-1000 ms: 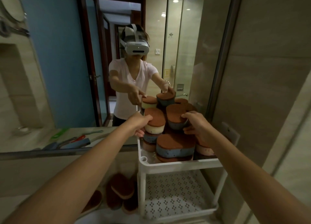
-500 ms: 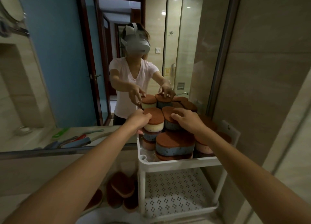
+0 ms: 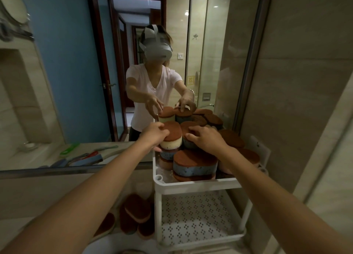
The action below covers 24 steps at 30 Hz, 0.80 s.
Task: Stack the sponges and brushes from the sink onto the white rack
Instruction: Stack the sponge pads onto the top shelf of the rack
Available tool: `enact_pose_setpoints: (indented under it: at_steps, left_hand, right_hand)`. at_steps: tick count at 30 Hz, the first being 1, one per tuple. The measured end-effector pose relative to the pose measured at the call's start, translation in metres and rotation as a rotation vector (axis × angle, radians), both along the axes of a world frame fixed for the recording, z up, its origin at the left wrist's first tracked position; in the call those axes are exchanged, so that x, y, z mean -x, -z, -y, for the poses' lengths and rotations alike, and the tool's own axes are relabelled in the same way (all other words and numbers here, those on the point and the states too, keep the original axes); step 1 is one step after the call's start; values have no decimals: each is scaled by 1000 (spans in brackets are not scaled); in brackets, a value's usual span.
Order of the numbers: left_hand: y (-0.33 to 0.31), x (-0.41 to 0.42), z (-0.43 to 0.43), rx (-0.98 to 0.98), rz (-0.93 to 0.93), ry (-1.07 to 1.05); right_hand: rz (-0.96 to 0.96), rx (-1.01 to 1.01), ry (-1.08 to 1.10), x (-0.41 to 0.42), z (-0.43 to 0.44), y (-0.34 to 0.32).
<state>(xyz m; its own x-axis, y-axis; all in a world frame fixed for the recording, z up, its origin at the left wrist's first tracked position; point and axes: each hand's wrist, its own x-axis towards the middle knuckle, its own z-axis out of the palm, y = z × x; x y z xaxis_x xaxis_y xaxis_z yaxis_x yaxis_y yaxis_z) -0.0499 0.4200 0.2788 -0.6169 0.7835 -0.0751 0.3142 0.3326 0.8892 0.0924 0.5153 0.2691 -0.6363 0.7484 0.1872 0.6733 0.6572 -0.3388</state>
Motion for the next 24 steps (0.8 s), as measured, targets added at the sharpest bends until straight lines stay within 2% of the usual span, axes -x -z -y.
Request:
enact_pose_setpoints:
  at_steps: [10, 16, 21, 24]
  left_hand:
    - [-8, -19, -2, 149, -227, -4]
    - [-11, -22, 1, 147, -177, 17]
    - [-11, -20, 12, 97, -57, 50]
    - [-10, -19, 19, 90, -60, 78]
  right_hand:
    - [-53, 46, 17, -4, 0, 5]
    - [107, -38, 23, -2, 9, -9]
    - [138, -48, 44, -1, 23, -15]
    - [187, -61, 61, 2, 28, -17]
